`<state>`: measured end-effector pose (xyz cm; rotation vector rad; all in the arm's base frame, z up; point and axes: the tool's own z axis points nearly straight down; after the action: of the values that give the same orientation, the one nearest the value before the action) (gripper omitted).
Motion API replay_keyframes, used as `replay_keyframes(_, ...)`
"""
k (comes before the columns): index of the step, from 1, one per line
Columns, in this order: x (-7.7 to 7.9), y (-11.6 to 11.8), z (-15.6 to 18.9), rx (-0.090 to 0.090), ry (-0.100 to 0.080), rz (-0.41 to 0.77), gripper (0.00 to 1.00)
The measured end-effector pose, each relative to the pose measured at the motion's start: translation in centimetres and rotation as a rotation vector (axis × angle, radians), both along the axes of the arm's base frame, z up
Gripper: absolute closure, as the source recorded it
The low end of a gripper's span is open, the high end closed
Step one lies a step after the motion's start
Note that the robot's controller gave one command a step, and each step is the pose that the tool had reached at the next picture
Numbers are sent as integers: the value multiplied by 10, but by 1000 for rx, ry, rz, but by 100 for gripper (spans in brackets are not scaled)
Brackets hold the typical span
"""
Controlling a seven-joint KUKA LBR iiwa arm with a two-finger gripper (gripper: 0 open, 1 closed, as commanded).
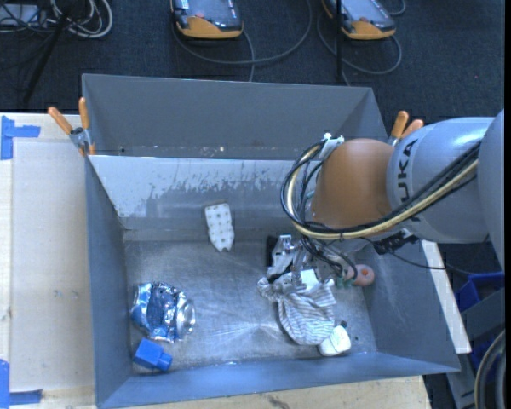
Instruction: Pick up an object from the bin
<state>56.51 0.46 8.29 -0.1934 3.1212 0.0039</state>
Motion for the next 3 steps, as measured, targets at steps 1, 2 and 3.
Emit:
replay_keyframes(1, 3, 10, 23, -4, 17, 56, 100)
replay_keyframes(2, 21, 9, 35, -3, 6, 98, 100)
replay_keyframes(3, 23, -7, 54, 2, 27, 93, 100)
